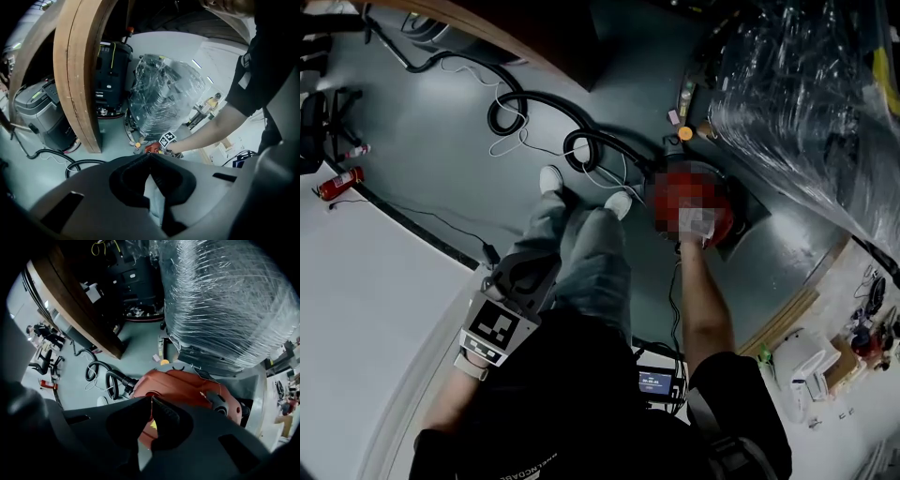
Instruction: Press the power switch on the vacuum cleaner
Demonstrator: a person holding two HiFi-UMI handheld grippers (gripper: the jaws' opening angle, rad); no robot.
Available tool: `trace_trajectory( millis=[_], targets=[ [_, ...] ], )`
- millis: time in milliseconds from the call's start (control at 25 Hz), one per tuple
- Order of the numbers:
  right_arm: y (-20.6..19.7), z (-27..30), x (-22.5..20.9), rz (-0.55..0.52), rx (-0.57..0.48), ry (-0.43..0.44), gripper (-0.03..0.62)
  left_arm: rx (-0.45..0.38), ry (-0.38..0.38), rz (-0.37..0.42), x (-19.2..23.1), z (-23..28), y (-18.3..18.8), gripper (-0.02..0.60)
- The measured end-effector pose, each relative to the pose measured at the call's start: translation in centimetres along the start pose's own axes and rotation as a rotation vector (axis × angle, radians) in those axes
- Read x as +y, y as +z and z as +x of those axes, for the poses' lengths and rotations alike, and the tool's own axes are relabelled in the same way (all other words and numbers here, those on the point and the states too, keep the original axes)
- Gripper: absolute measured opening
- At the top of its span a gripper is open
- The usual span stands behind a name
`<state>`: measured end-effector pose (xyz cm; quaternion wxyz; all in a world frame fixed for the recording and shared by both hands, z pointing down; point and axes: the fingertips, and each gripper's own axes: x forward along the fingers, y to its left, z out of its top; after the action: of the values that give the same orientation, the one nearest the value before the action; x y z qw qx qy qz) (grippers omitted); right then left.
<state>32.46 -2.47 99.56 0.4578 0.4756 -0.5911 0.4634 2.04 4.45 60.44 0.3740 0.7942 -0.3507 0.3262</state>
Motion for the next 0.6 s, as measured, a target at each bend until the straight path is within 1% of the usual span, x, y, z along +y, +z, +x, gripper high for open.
trace_trajectory(
  millis=[280, 440, 600],
  targets=[
    [0.6, 1.9, -0.3, -0.071, 0.034, -0.022, 0.026, 0.007, 0.005, -0.053, 0.8, 1.0, -1.2, 0.014],
    [0.7, 2.3, -0.4, -0.066, 0.05, -0.024, 0.026, 0.014, 0.006, -0.065, 0.9, 1.1, -1.7, 0.014],
    [0.7, 2.2, 0.0, -0.084, 0.067, -0.028, 0.026, 0.0, 0.007, -0.069, 1.0, 0.8, -1.3, 0.014]
  ],
)
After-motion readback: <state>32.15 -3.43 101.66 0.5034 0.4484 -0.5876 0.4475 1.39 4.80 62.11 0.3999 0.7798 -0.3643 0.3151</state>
